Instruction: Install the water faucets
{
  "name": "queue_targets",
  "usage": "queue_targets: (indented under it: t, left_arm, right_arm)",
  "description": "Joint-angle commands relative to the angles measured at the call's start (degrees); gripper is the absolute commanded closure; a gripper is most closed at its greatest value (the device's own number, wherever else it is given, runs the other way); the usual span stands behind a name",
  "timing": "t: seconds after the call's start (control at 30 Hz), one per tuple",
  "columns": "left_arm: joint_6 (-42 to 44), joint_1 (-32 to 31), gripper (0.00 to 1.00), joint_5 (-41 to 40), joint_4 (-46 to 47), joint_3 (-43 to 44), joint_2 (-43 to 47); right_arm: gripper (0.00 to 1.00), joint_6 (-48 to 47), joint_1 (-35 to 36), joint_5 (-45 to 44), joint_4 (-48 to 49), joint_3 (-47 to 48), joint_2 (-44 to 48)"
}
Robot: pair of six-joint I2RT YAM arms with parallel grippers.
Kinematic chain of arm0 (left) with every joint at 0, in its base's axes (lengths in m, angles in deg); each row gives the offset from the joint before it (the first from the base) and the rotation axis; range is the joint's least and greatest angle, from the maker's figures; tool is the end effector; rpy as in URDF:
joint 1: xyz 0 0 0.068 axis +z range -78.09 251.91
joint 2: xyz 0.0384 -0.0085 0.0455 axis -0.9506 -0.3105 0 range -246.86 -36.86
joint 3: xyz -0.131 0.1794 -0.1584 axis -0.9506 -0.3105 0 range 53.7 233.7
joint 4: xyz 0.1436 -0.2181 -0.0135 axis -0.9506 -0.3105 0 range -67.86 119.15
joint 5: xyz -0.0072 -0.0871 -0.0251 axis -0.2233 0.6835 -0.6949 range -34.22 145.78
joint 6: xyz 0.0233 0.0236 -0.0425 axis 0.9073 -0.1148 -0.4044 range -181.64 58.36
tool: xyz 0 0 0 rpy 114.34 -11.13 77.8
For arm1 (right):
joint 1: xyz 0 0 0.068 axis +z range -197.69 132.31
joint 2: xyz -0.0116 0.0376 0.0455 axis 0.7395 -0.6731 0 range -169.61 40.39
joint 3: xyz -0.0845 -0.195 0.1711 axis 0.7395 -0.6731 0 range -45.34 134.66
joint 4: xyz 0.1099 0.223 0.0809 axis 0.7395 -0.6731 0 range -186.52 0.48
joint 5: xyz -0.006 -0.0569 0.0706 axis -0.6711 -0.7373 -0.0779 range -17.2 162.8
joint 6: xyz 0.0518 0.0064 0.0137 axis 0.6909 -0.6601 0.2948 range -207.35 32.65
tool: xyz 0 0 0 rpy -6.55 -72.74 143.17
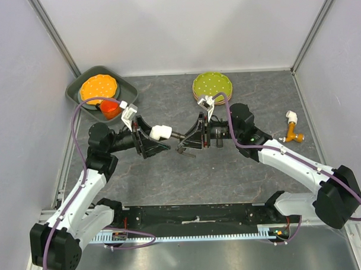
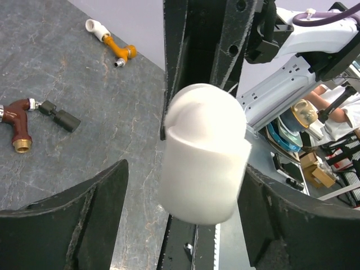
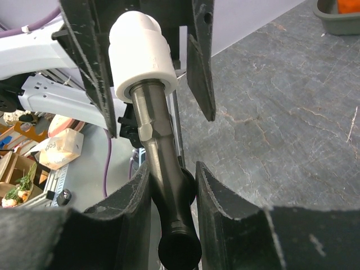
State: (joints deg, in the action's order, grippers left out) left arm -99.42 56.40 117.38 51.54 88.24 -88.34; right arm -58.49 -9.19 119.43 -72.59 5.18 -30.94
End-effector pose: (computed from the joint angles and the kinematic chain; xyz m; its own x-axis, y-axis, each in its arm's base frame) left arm 0.1824 -0.0832 0.3148 -0.5224 -0.1574 -0.8380 0.8236 0.1615 -0.5438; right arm 0.2060 0.1971 0.3259 -0.5268 0.0047 -0.8500 -0.8459 0.0957 0.5247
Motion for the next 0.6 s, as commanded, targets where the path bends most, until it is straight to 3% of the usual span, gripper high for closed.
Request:
queue_targets:
  t: [0.0,0.27,0.57]
  left_arm:
    - [2.6,0.0,0.18,-0.1,1.5,0.9,2.2]
    - [2.2,0.0,0.15,-3.3,0.9,0.7,4.6]
    - [-3.8,0.0,0.14,-4.3,-0.2,1.8,0.7]
  right_arm:
    - [1.00,-1.2,-0.5,0.4,1.4,2.8,-0.2]
    - [1.00,-6.8,-1.7,-4.5,-5.0,2.6,0.8]
    - [1.00,-14.2,-1.8,-12.1,-9.8,3.4,2.0]
